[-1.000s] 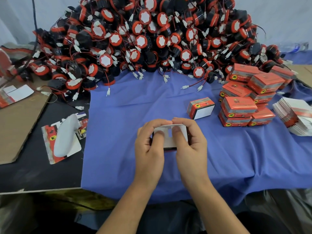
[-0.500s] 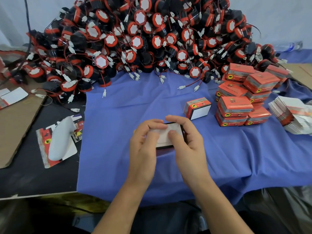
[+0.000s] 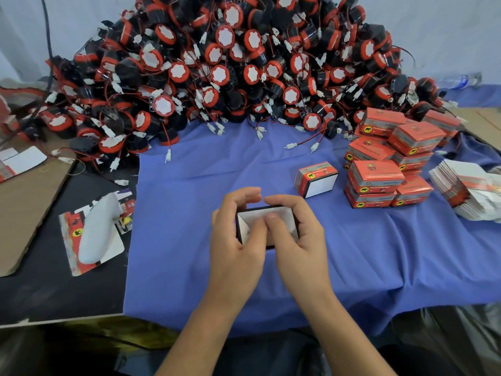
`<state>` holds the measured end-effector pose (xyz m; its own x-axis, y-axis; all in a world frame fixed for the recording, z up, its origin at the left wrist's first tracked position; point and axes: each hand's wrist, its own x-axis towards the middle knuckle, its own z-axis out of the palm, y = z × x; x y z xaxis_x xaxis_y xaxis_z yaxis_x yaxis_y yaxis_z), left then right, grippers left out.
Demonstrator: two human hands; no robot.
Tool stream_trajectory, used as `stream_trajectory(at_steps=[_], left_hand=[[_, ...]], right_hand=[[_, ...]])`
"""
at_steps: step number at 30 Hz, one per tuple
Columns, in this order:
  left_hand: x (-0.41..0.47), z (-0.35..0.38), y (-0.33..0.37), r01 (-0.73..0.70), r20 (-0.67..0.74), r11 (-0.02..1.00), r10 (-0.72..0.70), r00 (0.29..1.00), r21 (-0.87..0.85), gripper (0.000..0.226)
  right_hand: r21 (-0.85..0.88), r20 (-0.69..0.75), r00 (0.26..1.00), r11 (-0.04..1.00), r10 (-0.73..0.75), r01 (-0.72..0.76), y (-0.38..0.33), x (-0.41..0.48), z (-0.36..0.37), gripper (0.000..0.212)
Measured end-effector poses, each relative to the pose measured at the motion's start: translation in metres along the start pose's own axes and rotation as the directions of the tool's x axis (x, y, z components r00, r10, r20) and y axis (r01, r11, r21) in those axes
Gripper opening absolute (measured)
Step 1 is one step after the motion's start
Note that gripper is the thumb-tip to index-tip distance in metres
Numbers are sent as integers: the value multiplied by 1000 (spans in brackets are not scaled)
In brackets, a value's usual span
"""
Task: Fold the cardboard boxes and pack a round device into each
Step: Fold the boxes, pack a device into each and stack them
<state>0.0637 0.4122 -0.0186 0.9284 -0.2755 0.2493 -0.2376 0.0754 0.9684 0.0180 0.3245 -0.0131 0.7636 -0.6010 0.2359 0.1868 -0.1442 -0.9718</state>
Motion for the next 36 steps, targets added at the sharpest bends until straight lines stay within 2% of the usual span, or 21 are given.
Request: stream_trajectory(at_steps=[8, 14, 17, 20, 24, 25, 27, 29, 30, 31, 33, 34, 35, 36], left_hand=[[6, -9, 6, 215, 213, 976, -220, 952, 45, 42], [16, -29, 15, 381, 444, 924, -358, 821, 38, 54], [19, -35, 15, 437, 523, 900, -375, 765, 6, 55], [19, -38, 15, 467, 613, 884, -349, 709, -37, 61], [20, -41, 10, 517, 695, 852, -321, 643, -85, 93], [20, -41, 10, 506, 689, 858, -314, 653, -89, 97], [21, -42, 10, 410, 636, 910, -287, 716, -51, 98], [24, -43, 8, 160, 581, 978, -208, 787, 132, 106], [26, -44, 7, 7, 571, 960, -172, 802, 279, 111], [27, -44, 7, -129, 570, 898, -151, 808, 421, 114], [27, -45, 2, -315, 577, 775, -77, 813, 547, 119], [28, -46, -2, -368, 569, 754, -10, 822, 544, 120], [29, -47, -7, -360, 518, 772, 46, 854, 524, 121], [29, -47, -11, -289, 420, 828, 71, 905, 481, 122]], right_hand=[[-54, -98, 993, 997, -61, 56, -2, -2, 0, 15], [24, -65, 996, 998, -63, 64, -7, -1, -6, 17], [85, -48, 998, 995, -51, 55, -11, 1, -5, 18], [107, -40, 998, 993, -40, 44, -12, 2, -7, 28], [96, -28, 999, 995, -37, 40, -12, 1, -7, 35], [85, -18, 999, 996, -26, 27, -11, 1, -7, 34], [41, 21, 998, 998, 52, -52, -8, 5, -10, 29], [-10, 112, 979, 985, 171, -171, -4, 11, -16, 20], [-20, 182, 960, 976, 215, -215, -2, 13, -19, 16], [-18, 240, 944, 973, 228, -231, 0, 15, -21, 17], [51, 286, 936, 972, 204, -228, 7, 19, -24, 33], [114, 278, 942, 967, 190, -229, 12, 21, -25, 42], [172, 255, 950, 958, 183, -230, 16, 23, -26, 48], [209, 219, 959, 951, 180, -226, 21, 26, -25, 51]])
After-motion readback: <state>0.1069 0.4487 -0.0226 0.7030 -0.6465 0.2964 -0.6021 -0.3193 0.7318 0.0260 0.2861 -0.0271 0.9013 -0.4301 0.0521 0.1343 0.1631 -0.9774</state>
